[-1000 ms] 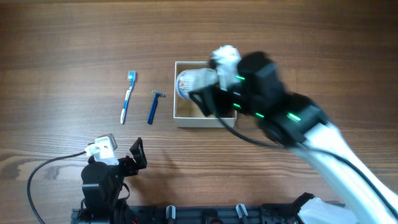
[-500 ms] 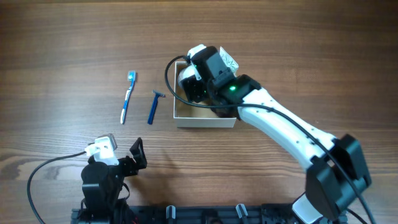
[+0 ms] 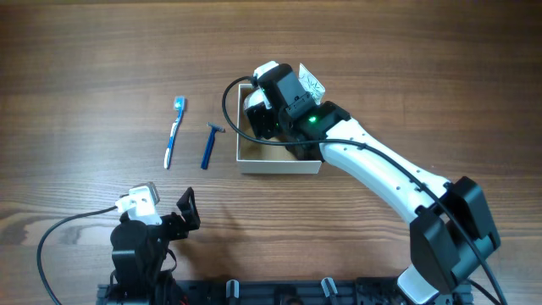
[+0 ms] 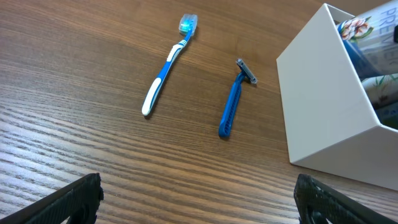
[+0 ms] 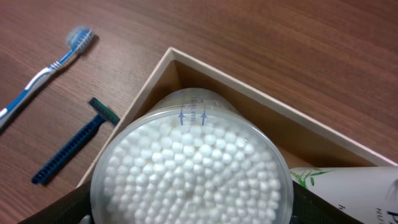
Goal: Pack container
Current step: 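Carry the cotton-swab tub into the box's left side and release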
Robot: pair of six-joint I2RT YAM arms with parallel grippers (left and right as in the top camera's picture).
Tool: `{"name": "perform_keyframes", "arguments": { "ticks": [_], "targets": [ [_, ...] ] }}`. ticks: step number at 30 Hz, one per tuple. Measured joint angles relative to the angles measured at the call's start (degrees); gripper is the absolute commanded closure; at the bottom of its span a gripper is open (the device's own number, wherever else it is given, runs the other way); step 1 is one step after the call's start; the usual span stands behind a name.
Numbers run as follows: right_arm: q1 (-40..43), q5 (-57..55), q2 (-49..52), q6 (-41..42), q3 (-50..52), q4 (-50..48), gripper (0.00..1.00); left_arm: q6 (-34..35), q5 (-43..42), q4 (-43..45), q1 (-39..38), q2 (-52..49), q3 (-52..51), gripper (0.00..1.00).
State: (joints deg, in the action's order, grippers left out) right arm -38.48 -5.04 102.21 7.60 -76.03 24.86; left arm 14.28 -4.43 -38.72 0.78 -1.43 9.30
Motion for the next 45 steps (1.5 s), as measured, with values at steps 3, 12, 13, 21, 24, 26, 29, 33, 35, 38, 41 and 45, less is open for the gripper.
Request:
{"name": "perform_keyframes", "arguments": {
  "ticks": [3, 12, 13, 21, 24, 26, 29, 33, 35, 38, 41, 45],
  "targets": [
    [0.0, 0.0, 0.8, -0.5, 0.0, 0.2, 0.33, 0.0, 0.0, 0.0, 0.0, 0.0, 0.0, 0.00],
    [0.0, 0.0, 2.0, -1.1, 0.0, 0.3, 0.33, 0.0, 0.0, 0.0, 0.0, 0.0, 0.0, 0.00],
    [0.0, 0.0, 2.0, -1.3, 0.0, 0.3, 0.33, 0.0, 0.0, 0.0, 0.0, 0.0, 0.0, 0.00],
    [0.0, 0.1, 2.9, -1.9, 0.0, -0.5, 0.27, 0.0, 0.0, 0.0, 0.0, 0.0, 0.0, 0.00],
    [0.0, 0.1, 3.0, -2.5, 0.0, -0.9, 0.21, 0.0, 0.0, 0.0, 0.0, 0.0, 0.0, 0.00],
    [0.0, 0.1, 3.0, -3.2, 0.0, -1.4, 0.18, 0.0, 0.0, 0.0, 0.0, 0.0, 0.0, 0.00],
    [0.0, 0.1, 3.0, -5.2, 0.0, -1.8, 0.12, 0.0, 0.0, 0.0, 0.0, 0.0, 0.0, 0.00],
    [0.0, 0.1, 3.0, -7.5, 0.0, -1.9, 0.00, 0.0, 0.0, 0.0, 0.0, 0.0, 0.0, 0.00],
    [0.0, 0.1, 3.0, -8.1, -0.2, -2.0, 0.01, 0.0, 0.0, 0.0, 0.0, 0.0, 0.0, 0.00],
    [0.0, 0.1, 3.0, -9.1, -1.3, -1.8, 0.01, 0.0, 0.0, 0.0, 0.0, 0.0, 0.0, 0.00],
    [0.0, 0.1, 3.0, -9.5, -2.5, -1.7, 0.00, 0.0, 0.0, 0.0, 0.0, 0.0, 0.0, 0.00],
    [0.0, 0.1, 2.7, -10.7, -3.8, 0.2, 0.01, 0.0, 0.0, 0.0, 0.0, 0.0, 0.0, 0.00]
  ]
}}
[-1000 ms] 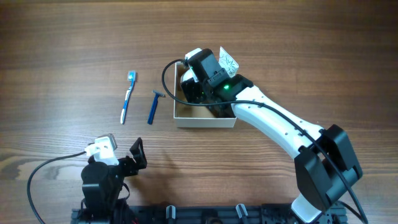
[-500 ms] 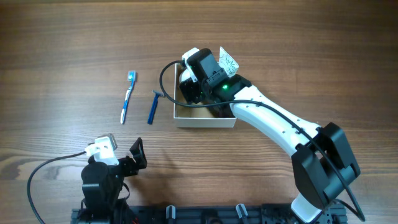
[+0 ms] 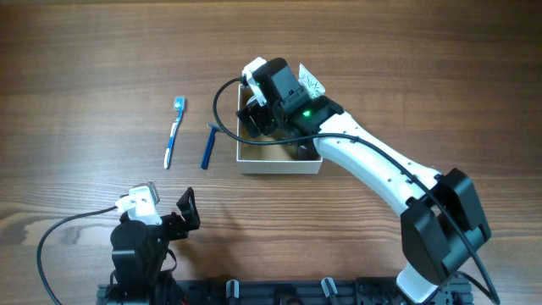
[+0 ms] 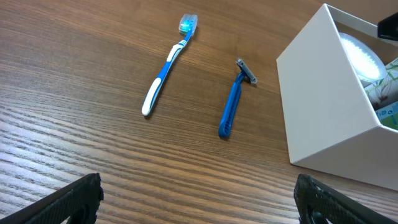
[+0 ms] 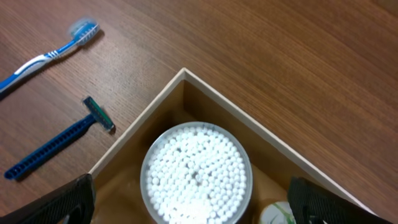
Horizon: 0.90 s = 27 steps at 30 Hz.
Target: Pack container
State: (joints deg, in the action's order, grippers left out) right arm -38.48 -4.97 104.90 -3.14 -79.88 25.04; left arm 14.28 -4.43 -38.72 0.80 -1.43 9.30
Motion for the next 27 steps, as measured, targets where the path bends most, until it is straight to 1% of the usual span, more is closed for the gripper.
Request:
{"name": "perform_keyframes", "arguments": {
  "ticks": [3, 5, 8, 10, 14, 16, 17, 22, 27],
  "targets": [
    [0.0, 0.0, -1.7, 0.0, -1.4, 3.8, 0.00, 0.0, 0.0, 0.0, 0.0, 0.0, 0.0, 0.00],
    [0.0, -0.1, -4.6, 1.1, -3.3, 7.5, 0.00, 0.0, 0.0, 0.0, 0.0, 0.0, 0.0, 0.00],
    [1.0, -0.6, -11.0, 5.1, -5.8, 11.5, 0.00, 0.0, 0.0, 0.0, 0.0, 0.0, 0.0, 0.00],
    [3.2, -0.7, -15.8, 8.8, -7.0, 14.1, 0.00, 0.0, 0.0, 0.0, 0.0, 0.0, 0.0, 0.00],
    [13.2, -1.2, -24.0, 17.8, -8.1, 21.3, 0.00, 0.0, 0.0, 0.0, 0.0, 0.0, 0.0, 0.00],
    [19.9, -1.4, -26.2, 21.9, -8.1, 24.4, 0.00, 0.0, 0.0, 0.0, 0.0, 0.0, 0.0, 0.00],
    [24.8, -1.1, -26.8, 24.1, -8.1, 26.1, 0.00, 0.0, 0.0, 0.0, 0.0, 0.0, 0.0, 0.00],
    [38.7, 3.1, -26.1, 28.3, -8.1, 29.7, 0.00, 0.0, 0.0, 0.0, 0.0, 0.0, 0.0, 0.00],
    [44.1, 5.2, -26.1, 29.5, -8.1, 30.3, 0.00, 0.0, 0.2, 3.2, 0.0, 0.0, 0.0, 0.00]
  ]
}}
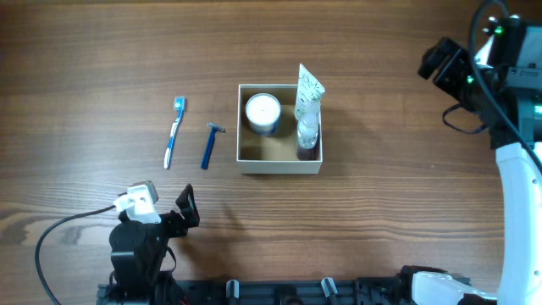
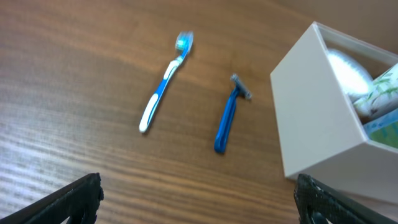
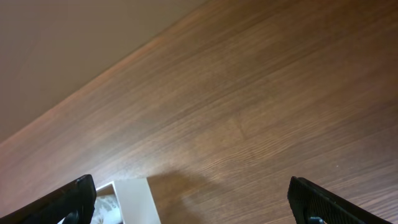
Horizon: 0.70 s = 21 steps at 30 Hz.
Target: Pack container
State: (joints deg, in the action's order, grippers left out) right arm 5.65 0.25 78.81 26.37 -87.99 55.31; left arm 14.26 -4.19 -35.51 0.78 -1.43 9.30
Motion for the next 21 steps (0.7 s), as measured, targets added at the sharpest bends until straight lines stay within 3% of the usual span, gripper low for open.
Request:
{"name": "perform_keyframes", "arguments": {
  "ticks": [13, 17, 21],
  "targets": [
    [0.5, 1.3, 0.0, 0.2, 0.0, 0.0, 0.00, 3.8, -1.5, 6.4, 0.0, -2.9, 2.1, 0.00],
    [0.5, 1.3, 0.0, 0.2, 0.0, 0.0, 0.00, 4.8, -1.4, 4.9, 0.0, -13.5, 10.1, 0.00],
    [0.5, 1.3, 0.1, 0.2, 0.1, -0.1, 0.00, 5.2, -0.3, -0.6, 0.1, -31.0, 25.1, 0.00]
  ]
}}
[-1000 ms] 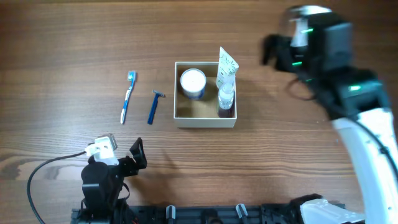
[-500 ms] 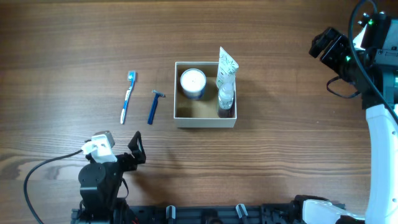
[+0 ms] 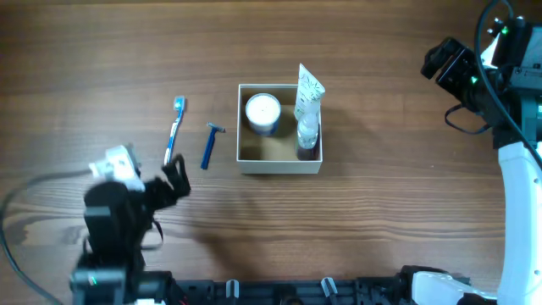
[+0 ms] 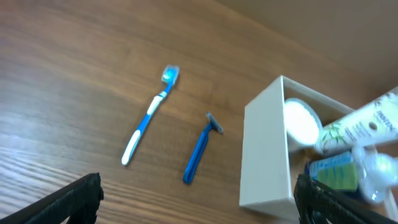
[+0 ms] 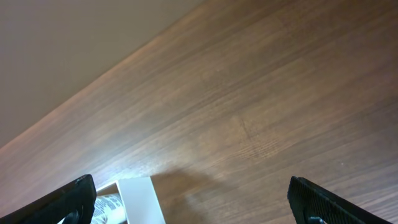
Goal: Pack container
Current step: 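Reach the left gripper to the blue toothbrush and grasp it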
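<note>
A white open box (image 3: 279,161) stands mid-table with a round tub of cotton swabs (image 3: 262,112), a white tube (image 3: 308,91) and a small bottle (image 3: 306,133) inside. Left of it lie a blue razor (image 3: 209,146) and a blue-and-white toothbrush (image 3: 174,132). My left gripper (image 3: 176,176) is open, raised near the front left; razor (image 4: 200,157), toothbrush (image 4: 148,116) and box (image 4: 267,155) lie ahead of it. My right gripper (image 3: 447,61) is open, high at the far right, nothing between its fingers.
Wood-grain tabletop all round. The right arm's white links (image 3: 518,178) run down the right edge. In the right wrist view only a corner of the box (image 5: 134,202) shows at the lower left. A black rail (image 3: 279,292) runs along the front edge.
My left arm has lifted and moved forward and left from its rest spot; its view now looks down on toothbrush, razor and box from higher up. The right arm has barely shifted.
My right gripper held the swab tub over the box's left corner. Then it was open above the box with the tub standing inside. Then it was withdrawn to the far right. The left gripper stayed parked at the front, and now has risen.
</note>
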Robot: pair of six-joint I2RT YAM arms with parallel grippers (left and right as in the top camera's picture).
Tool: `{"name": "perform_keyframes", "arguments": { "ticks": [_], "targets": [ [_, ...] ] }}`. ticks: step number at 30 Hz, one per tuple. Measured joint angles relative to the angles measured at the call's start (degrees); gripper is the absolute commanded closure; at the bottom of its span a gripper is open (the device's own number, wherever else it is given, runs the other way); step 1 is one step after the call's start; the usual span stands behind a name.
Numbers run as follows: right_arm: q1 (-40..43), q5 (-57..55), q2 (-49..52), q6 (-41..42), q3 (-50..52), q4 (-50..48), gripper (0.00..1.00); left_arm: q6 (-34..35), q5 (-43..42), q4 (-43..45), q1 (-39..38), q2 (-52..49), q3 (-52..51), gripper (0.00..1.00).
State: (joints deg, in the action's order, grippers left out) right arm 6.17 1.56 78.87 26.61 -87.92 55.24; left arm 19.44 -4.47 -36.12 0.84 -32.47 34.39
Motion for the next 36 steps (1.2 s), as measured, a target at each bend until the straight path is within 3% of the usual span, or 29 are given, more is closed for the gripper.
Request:
{"name": "perform_keyframes", "arguments": {
  "ticks": [6, 13, 24, 32, 36],
  "targets": [
    [0.0, 0.2, 0.0, 0.2, 0.0, 0.1, 0.00, -0.1, 0.3, -3.8, 2.4, -27.3, 18.6, 0.00],
    [0.0, 0.2, 0.0, 0.2, 0.0, 0.1, 0.00, -4.5, -1.4, -1.2, 4.1, -50.0, 28.6, 0.00],
    [0.0, 0.2, 0.0, 0.2, 0.0, 0.1, 0.00, -13.5, -3.8, 3.4, 4.0, -59.7, 29.5, 0.00],
    [0.0, 0.2, 0.0, 0.2, 0.0, 0.1, 0.00, -16.2, -4.4, 7.3, 4.0, -60.8, 29.6, 0.01],
    [0.0, 0.2, 0.0, 0.2, 0.0, 0.1, 0.00, -16.7, -4.1, 9.4, 4.0, -62.7, 29.8, 0.07]
  ]
}}
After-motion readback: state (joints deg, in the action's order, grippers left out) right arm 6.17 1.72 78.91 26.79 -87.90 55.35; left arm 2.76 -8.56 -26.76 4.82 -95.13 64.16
